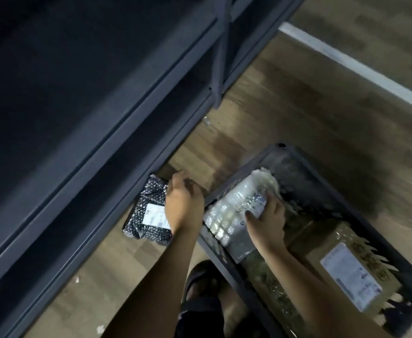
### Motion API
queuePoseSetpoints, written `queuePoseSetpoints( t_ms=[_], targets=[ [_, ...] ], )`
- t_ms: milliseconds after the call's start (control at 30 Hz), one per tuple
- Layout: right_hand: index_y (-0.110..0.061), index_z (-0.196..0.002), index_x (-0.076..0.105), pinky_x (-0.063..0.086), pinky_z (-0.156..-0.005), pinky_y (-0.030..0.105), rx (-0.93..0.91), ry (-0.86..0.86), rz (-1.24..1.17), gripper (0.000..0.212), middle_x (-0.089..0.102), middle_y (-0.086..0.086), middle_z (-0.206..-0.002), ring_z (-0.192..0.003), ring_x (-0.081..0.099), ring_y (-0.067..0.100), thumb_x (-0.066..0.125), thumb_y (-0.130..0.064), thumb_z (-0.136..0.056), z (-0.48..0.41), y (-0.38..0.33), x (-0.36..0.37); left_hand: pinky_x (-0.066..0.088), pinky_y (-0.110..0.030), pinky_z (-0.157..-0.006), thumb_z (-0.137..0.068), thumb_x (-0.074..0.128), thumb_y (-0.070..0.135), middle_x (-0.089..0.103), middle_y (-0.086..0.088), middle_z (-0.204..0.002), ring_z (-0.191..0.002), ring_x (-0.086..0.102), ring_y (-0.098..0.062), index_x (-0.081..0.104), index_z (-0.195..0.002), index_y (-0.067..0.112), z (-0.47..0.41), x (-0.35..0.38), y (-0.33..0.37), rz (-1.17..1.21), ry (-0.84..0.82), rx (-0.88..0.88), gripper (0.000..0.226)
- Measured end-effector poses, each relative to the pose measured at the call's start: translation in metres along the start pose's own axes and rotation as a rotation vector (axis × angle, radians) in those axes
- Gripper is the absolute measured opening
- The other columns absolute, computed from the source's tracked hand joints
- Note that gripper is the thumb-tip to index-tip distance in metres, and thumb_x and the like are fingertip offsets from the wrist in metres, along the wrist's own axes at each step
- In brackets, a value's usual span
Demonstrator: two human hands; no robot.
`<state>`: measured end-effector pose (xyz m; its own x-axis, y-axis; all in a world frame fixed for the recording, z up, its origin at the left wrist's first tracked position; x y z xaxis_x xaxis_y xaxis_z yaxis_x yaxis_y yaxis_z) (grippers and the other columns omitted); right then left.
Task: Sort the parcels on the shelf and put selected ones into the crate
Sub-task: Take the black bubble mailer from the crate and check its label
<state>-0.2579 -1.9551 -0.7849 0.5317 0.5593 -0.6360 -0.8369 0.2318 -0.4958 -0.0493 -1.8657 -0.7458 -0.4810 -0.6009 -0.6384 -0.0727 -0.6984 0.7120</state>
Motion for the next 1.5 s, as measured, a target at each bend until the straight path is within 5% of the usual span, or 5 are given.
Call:
queuePoseSetpoints(
  t_ms=[567,833,967,1133,1500],
  targets=[
    [-0.018,-0.125,0.058,0.010,-0.113,0.052,-1.049,-0.032,0.712,0.045,0.056,0.002,-0.134,-0.138,0.037,0.029,0.049,-0.031,-0.083,-0.007,-0.126,0.160,0.044,-0.045,-0.094,-0.090,0.048,0.016,0.056,-0.018,-0.132,-0.117,0.054,-0.036,0.048,-0.136,0.013,-0.097,-0.024,-0.271,-0.324,-0.098,-0.392,0.046],
    [-0.025,-0.119,0.061,0.033,-0.106,0.048,-1.045,-0.085,0.774,0.043,0.065,-0.001,-0.121,-0.127,0.050,0.022,0.046,-0.038,-0.080,-0.017,-0.127,0.183,0.042,-0.051,-0.103,-0.088,0.056,0.022,0.039,-0.019,-0.145,-0.123,0.049,-0.038,0.027,-0.149,0.019,-0.137,0.012,-0.308,-0.405,-0.246,-0.317,0.068],
    [-0.029,-0.124,0.056,0.033,-0.104,0.040,-1.005,-0.136,0.844,0.043,0.061,-0.005,-0.126,-0.129,0.046,0.017,0.047,-0.042,-0.084,-0.021,-0.127,0.183,0.043,-0.024,-0.053,-0.091,0.059,0.017,0.060,-0.012,-0.101,-0.066,0.056,-0.018,0.045,-0.136,0.010,-0.127,0.008,-0.287,-0.263,-0.334,-0.268,0.048],
    [-0.026,-0.136,0.044,0.026,-0.109,0.040,-0.922,-0.246,0.895,0.046,0.051,-0.004,-0.137,-0.132,0.040,0.019,0.044,-0.039,-0.093,-0.014,-0.125,0.181,0.048,-0.036,-0.081,-0.091,0.059,0.015,0.063,-0.015,-0.112,-0.102,0.061,-0.031,0.046,-0.123,0.007,-0.103,-0.028,-0.235,-0.189,-0.300,-0.226,0.036],
    [-0.012,-0.144,0.032,0.035,-0.109,0.041,-0.461,-0.228,0.136,0.059,0.035,0.008,-0.145,-0.131,0.040,0.026,0.055,-0.027,-0.092,0.069,-0.185,0.054,0.048,-0.012,-0.075,-0.088,0.060,-0.002,0.061,-0.003,-0.107,-0.095,0.063,-0.010,0.050,-0.118,0.010,-0.030,-0.156,-0.107,0.401,-0.277,-0.243,0.034]
  ],
)
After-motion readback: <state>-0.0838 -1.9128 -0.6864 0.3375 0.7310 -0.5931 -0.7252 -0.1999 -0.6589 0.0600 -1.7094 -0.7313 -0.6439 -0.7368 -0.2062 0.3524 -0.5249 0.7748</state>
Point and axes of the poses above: each hand's wrist, its own z-axis away from the middle knuckle, its own x-axis out of the palm, y = z × x, the point moved 9 cm from there along -z, towards the middle knuckle
